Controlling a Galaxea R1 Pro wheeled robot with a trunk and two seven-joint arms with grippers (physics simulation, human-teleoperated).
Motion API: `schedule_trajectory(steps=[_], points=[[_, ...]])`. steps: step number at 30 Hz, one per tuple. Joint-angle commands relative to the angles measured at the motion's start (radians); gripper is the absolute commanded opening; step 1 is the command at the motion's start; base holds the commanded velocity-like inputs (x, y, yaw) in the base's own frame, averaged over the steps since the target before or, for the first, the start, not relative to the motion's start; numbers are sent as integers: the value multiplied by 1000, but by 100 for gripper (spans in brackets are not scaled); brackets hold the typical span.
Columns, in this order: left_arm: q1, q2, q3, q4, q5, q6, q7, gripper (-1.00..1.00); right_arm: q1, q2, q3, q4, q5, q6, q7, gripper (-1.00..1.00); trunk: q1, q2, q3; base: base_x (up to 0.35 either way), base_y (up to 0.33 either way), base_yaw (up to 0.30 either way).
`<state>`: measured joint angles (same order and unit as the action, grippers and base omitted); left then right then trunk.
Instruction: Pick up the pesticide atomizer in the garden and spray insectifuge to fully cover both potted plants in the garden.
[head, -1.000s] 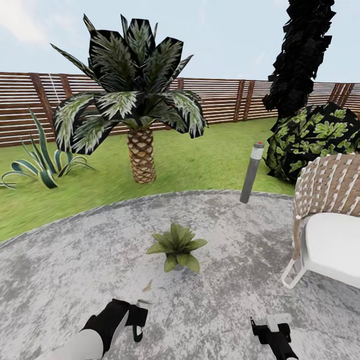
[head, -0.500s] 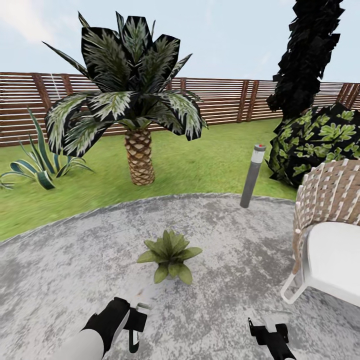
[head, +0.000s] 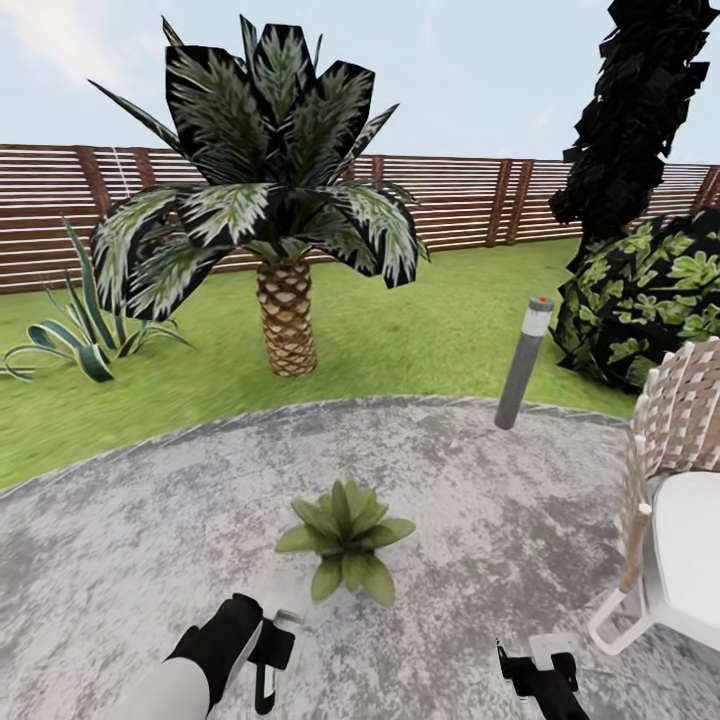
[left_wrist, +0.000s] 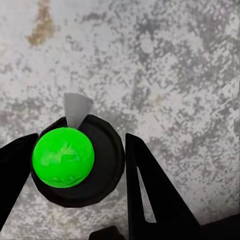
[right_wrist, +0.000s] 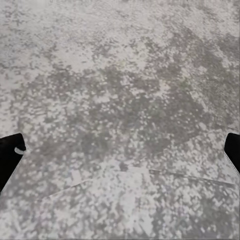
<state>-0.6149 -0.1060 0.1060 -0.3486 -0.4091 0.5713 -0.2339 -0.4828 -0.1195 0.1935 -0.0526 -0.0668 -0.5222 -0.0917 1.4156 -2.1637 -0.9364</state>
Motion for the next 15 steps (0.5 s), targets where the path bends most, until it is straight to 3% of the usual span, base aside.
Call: schedule_trajectory(steps=[1,3,8,12,15], points=[[0,-1,8,-2,-10,5,-8,-100,0,0,9,0,-7,-2,-3,100,0,0,-1,317,0,0],[1,-1,7,-2,-10,5,-8,-100,0,0,9,-1,-7,-2,-4,100,0,0,-1,268,-60,0],[5,-14,0,-2,-11,5,-7,-100,0,0,9,-1,-7,-2,-5,100,0,0,-1,39,-12,0],[11,-18,-69,-1,-10,52,-7,-100,0,0,9,0,-8,-2,-5,100,0,0,-1,1,0,0],[11,-33,-87,-3,-9,69,-7,-100,0,0,9,0,-8,-1,-5,100,0,0,-1,0,0,0]])
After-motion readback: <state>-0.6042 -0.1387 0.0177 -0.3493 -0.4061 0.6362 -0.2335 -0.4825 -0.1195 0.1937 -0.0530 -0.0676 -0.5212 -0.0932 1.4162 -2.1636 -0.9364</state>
